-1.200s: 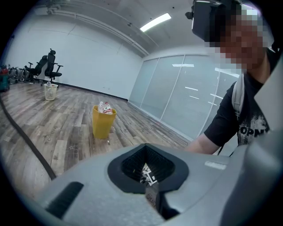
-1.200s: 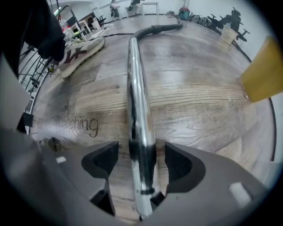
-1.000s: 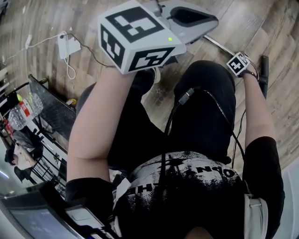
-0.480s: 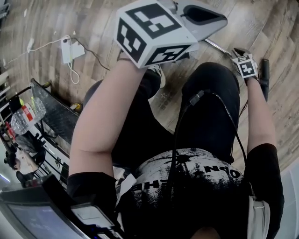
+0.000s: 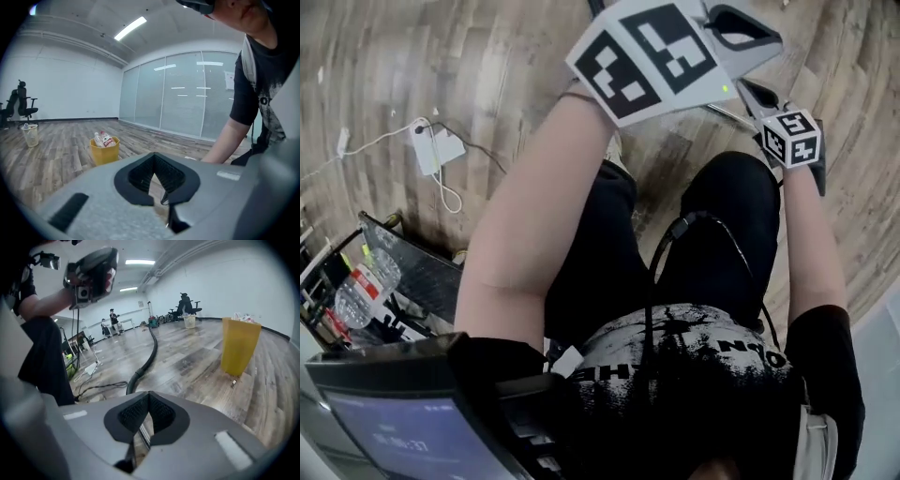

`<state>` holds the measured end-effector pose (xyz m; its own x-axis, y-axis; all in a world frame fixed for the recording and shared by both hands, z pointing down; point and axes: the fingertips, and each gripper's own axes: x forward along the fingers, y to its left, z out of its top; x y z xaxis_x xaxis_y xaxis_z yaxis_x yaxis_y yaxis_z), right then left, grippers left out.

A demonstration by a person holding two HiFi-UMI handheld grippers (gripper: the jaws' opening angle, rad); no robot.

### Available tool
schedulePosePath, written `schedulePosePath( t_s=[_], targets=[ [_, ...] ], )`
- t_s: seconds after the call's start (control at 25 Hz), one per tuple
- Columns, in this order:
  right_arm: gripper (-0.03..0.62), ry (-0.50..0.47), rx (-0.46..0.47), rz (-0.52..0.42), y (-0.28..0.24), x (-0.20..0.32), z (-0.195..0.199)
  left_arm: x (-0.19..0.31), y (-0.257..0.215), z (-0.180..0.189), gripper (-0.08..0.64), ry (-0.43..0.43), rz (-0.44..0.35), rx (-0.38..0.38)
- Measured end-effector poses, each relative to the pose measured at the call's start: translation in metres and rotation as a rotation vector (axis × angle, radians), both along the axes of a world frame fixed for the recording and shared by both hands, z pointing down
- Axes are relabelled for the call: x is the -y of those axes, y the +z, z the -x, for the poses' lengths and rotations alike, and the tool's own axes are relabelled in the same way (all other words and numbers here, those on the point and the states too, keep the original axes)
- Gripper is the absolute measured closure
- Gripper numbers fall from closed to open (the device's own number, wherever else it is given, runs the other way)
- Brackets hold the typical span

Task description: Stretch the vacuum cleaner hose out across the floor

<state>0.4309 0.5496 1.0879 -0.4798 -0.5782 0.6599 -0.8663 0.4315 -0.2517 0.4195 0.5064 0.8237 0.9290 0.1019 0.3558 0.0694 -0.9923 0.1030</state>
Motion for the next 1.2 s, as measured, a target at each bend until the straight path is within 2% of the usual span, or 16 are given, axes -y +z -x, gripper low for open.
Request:
schedulePosePath(
  t_s=[0.08,0.16,0.28,0.56,0.8,0.96,1.2],
  targets=[
    [0.586,0.023,0.039,-0.039,-0.043,0.019,0.007,0.027,-0.009,0.002,0.560,-0.055,0.034,-0.030],
    [0.586,0.036,0.072,-0.080,-0.097,0.035,0.014,0.056,-0.032,0.015,0.560,-0.162,0.053,-0.072],
    [0.586,-0.002,0.090,-0.118,-0.188,0.037,0.031,0.075,-0.074,0.043,0.560,-0.287,0.098,-0.104],
    [0.586,-0.151,0.192,-0.152,-0.405,0.066,0.084,0.082,-0.204,0.130,0.560,-0.427,0.195,-0.046],
    [0.584,-0.168,0.270,-0.132,-0.571,0.088,0.139,0.069,-0.327,0.211,0.560,-0.551,0.341,-0.035],
    [0.584,-0.200,0.299,-0.214,-0.645,0.121,0.179,0.096,-0.405,0.233,0.560,-0.511,0.240,-0.072],
    [0.584,-0.255,0.310,-0.310,-0.702,0.141,0.203,0.126,-0.486,0.234,0.560,-0.460,0.129,-0.177]
  ],
)
